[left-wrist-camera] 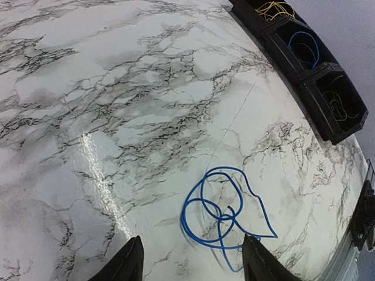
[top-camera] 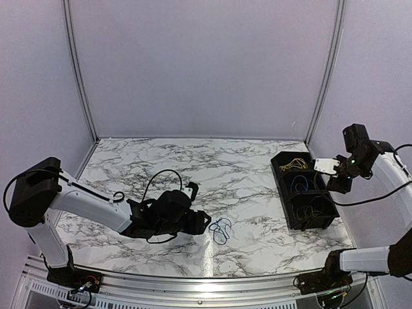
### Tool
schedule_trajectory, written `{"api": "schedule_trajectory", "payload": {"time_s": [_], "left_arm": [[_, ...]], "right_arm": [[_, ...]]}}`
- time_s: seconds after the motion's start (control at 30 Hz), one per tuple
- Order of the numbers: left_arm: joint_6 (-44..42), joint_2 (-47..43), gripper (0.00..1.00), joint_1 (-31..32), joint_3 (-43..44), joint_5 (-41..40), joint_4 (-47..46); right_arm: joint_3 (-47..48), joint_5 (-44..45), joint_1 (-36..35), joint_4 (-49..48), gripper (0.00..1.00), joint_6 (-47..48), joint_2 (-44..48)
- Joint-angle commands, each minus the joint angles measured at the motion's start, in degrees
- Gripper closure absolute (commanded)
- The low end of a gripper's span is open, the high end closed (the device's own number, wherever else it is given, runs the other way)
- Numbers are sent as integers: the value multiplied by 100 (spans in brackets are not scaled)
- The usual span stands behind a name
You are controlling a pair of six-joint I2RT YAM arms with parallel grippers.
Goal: Untangle the cables
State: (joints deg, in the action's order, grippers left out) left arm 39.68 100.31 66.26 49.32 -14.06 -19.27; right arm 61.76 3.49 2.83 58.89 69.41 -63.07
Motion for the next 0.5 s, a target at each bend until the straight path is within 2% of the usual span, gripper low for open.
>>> {"api": "schedule_trajectory", "payload": {"time_s": [0.0, 0.1, 0.3, 0.47], "left_arm": [[2, 75, 41, -51, 138, 856, 140], [149, 259, 44, -77, 362, 1213, 253], [166, 813, 45, -126, 1328, 943, 1311], [39, 1344, 50, -197, 2126, 927, 1875]], "right_arm": [[297, -749, -911, 207, 44, -129, -38], [328, -1309, -1672, -102, 52, -631, -248], [19, -2322, -2996, -832, 58, -1219, -898], [-67, -2743, -3221, -1427, 61, -1946, -1677]]}}
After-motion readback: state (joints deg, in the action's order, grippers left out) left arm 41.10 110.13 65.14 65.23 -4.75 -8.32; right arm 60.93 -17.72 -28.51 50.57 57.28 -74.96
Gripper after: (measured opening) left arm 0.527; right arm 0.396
